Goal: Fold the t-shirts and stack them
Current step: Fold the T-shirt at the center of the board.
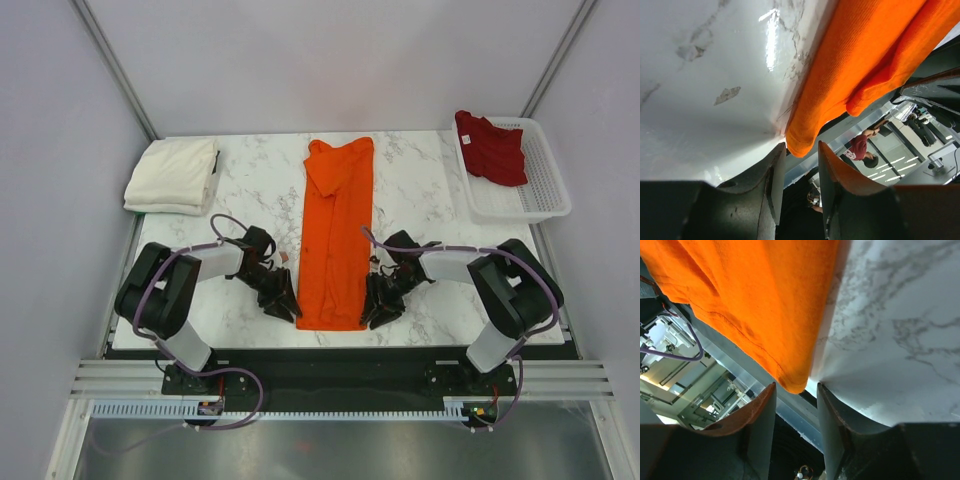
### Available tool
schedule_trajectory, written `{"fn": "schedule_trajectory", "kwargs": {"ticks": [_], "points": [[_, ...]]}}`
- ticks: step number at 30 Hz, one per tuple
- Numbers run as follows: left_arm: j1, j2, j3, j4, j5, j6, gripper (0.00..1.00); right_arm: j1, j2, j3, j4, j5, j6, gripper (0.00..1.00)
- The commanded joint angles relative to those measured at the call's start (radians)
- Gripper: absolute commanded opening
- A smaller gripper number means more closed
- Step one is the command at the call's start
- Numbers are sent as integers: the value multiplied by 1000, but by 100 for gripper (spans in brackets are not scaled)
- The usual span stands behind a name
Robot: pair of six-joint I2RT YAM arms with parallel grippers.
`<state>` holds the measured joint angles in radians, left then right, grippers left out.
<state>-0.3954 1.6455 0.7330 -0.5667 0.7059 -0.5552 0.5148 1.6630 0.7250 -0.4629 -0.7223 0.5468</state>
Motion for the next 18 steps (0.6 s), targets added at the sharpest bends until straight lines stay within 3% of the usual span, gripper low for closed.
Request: {"fn": "schedule_trajectory", "kwargs": {"ticks": [1,8,10,14,15,18], "points": [[-10,14,16,27,29,-38,39,20,26,33,23,1,8,45],[-22,28,11,37,49,-40,30,24,50,40,50,1,8,39],[-23,36,14,44,56,-38,25,22,49,40,52,0,7,28],[-26,33,13,53,69,-41,10,18,18,33,53,6,5,22],[-28,30,11,56,69,-43,2,16,14,30,53,7,7,20],[-26,11,17,56,70,-43,2,-10,-6,25,55,-3,-2,2]]}}
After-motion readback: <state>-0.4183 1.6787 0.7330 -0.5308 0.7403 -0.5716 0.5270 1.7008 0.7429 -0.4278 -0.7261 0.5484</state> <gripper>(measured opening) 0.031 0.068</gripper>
